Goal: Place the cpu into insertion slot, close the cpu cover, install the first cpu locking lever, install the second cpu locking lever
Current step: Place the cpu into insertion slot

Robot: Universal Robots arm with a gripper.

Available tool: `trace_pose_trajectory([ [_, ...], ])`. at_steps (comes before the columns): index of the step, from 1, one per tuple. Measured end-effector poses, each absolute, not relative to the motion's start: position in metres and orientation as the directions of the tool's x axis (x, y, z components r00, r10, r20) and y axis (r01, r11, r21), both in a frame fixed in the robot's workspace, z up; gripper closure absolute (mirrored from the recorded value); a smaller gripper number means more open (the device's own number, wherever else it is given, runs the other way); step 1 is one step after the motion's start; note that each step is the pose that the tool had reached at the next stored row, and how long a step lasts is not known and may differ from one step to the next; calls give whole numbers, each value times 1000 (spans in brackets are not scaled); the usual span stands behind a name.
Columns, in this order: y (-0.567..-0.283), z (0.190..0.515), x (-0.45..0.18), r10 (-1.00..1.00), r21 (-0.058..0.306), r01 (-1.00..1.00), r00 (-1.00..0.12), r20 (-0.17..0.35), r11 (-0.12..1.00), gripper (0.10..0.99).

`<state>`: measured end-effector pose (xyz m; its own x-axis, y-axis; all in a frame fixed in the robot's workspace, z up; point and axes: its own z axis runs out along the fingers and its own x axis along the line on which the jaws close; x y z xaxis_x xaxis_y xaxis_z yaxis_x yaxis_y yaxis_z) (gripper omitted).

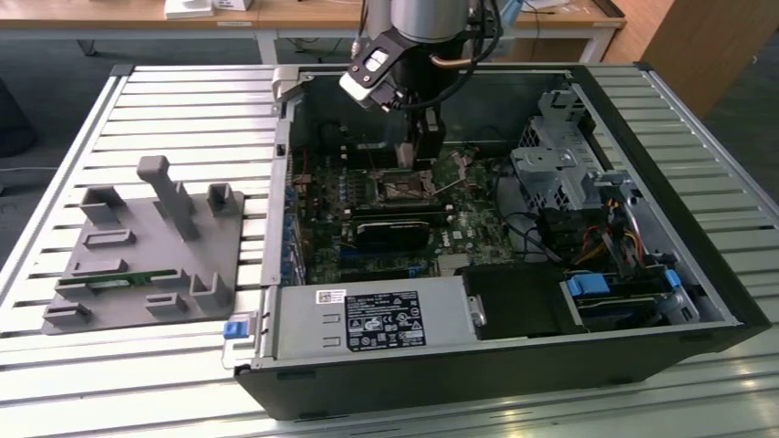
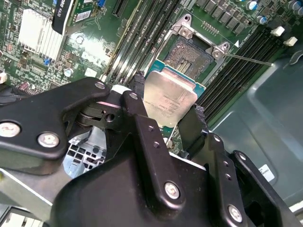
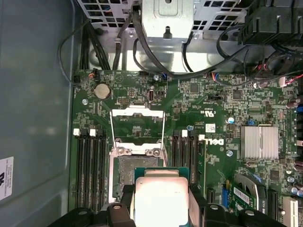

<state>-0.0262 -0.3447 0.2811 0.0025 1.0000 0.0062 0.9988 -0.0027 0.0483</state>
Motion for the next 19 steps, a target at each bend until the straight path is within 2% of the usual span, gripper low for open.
trace_pose_trajectory([
  [19,-345,261,-26,1000,47,999,2,-7,-2,549],
])
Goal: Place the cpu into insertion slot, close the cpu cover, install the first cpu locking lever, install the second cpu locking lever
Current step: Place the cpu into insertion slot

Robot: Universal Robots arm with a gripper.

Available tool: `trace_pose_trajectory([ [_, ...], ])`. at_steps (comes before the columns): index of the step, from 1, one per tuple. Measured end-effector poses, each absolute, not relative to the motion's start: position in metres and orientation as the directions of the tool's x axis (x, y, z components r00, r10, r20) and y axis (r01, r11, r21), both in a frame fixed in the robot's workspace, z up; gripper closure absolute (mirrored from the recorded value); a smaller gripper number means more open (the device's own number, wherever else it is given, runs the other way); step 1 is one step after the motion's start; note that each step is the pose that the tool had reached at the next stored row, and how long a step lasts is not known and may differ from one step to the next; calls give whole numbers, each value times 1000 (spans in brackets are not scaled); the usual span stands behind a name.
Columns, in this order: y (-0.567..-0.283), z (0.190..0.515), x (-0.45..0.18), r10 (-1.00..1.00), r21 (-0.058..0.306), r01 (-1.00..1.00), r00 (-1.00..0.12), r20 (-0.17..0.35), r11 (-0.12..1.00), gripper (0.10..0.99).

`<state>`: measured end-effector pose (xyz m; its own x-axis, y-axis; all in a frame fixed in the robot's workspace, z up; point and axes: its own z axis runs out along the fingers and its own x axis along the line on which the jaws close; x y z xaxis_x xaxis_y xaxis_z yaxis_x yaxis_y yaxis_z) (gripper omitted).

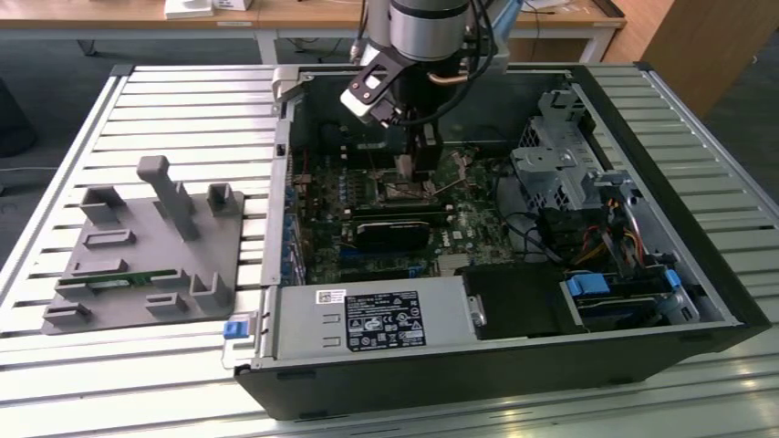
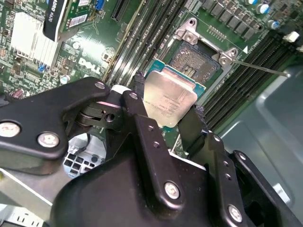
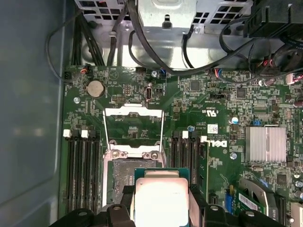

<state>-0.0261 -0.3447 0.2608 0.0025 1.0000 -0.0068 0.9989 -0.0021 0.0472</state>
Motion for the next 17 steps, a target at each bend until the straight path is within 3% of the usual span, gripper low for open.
trace_pose_trajectory([
  [17,-341,250,-26,1000,47,999,1,-30,0,549],
])
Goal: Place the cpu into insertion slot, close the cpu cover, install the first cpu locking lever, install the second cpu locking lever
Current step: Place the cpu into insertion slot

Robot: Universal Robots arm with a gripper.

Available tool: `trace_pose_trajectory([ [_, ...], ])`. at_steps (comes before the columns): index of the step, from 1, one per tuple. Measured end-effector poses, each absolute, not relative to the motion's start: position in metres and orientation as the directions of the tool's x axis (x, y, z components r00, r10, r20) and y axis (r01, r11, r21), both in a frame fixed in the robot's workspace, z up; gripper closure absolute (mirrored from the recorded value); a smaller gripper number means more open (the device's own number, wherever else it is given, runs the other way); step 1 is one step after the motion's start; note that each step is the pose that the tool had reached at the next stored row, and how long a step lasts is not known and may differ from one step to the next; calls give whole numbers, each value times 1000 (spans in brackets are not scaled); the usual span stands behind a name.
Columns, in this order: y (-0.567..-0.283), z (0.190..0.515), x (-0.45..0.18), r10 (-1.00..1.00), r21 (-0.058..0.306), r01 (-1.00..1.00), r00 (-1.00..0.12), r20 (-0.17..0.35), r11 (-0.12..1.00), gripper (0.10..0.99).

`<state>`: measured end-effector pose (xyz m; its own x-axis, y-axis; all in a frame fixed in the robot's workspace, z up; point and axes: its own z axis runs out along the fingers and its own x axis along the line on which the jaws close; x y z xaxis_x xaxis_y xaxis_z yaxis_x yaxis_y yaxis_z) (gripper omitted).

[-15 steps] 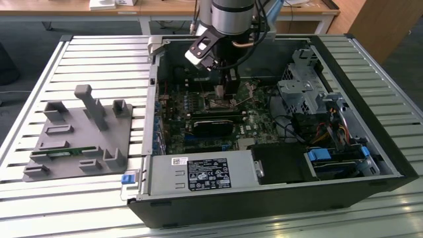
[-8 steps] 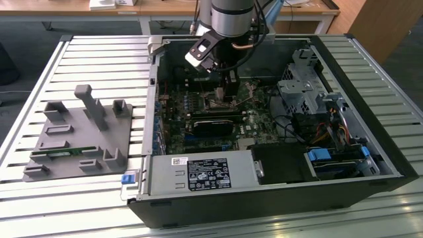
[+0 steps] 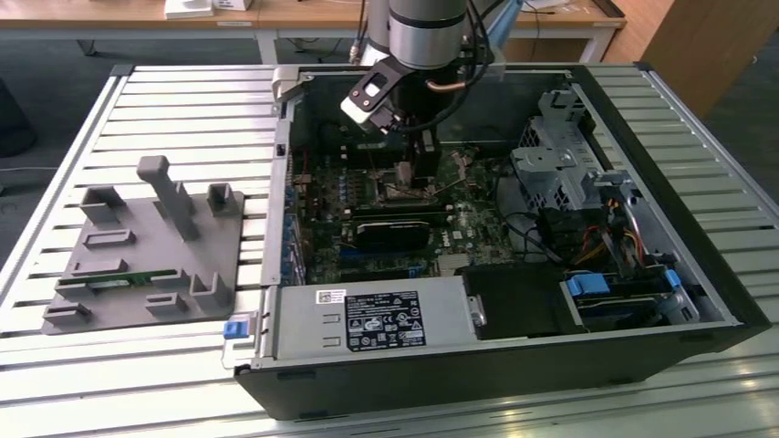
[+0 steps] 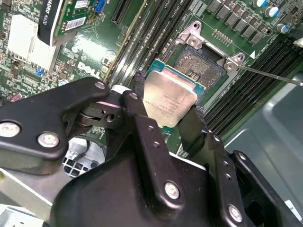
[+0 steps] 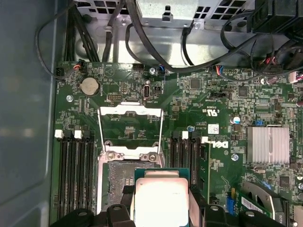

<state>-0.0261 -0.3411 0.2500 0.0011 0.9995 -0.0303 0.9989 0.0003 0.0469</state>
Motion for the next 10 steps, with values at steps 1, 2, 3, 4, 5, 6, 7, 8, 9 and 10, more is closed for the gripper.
trace_pose_trajectory([
  [1,-340,250,-26,1000,47,999,1,-31,1,549],
  [2,-339,249,-26,1000,47,999,1,-31,1,549],
  [3,-338,249,-26,1000,47,999,0,-31,1,549],
  [4,-336,248,-26,1000,47,999,0,-32,1,549],
  [5,-334,248,-26,999,47,999,0,-35,1,549],
  [6,-332,247,-26,999,47,999,0,-38,1,549],
  [7,-330,246,-26,999,47,999,0,-39,1,549],
  [8,-328,245,-26,999,47,999,0,-40,1,549],
  [9,-326,243,-26,999,47,999,0,-41,1,549],
  [10,-326,242,-26,999,47,999,0,-41,1,549],
])
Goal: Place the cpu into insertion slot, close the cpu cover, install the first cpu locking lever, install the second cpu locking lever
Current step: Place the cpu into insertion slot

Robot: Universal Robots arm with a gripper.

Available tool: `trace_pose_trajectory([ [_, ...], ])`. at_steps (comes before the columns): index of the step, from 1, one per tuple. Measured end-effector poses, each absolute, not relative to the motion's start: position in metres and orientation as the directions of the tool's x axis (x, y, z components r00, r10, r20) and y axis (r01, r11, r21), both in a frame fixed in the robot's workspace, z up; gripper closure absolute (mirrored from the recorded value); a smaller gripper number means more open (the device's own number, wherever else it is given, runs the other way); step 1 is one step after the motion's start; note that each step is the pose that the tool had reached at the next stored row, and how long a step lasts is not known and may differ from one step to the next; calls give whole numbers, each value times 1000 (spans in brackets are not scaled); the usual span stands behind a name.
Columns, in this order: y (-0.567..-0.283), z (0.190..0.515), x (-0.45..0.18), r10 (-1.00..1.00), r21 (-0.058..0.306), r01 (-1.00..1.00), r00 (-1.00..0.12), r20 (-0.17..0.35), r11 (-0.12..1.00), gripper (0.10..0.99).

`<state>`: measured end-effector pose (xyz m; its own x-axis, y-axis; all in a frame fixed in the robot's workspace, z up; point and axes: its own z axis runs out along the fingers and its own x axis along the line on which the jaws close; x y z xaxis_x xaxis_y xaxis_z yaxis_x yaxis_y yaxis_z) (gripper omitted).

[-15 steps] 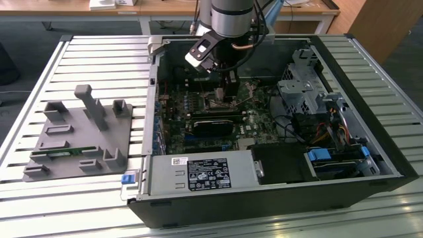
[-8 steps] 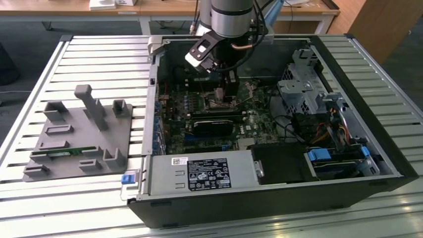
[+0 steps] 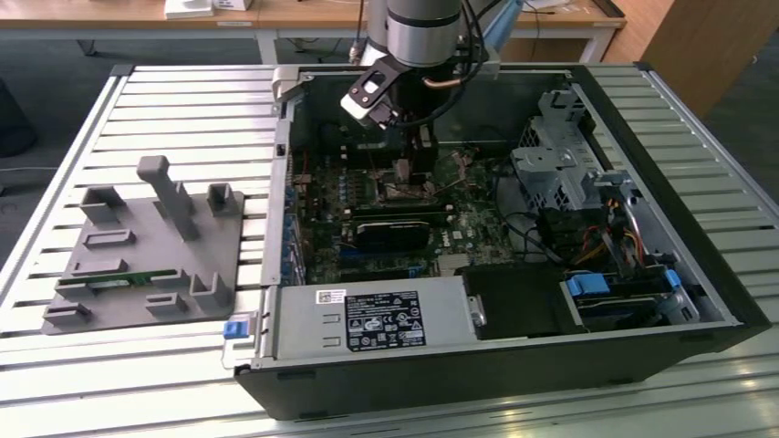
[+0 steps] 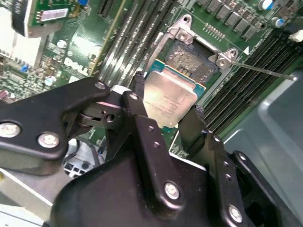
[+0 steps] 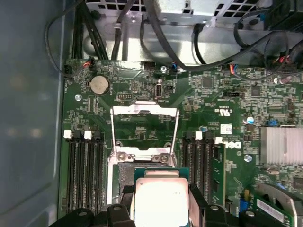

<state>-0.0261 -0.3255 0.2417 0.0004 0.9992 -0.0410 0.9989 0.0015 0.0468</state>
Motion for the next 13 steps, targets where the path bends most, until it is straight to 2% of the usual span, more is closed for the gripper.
trace_pose_trajectory([
  [13,-323,225,-29,999,47,999,2,-41,0,549],
])
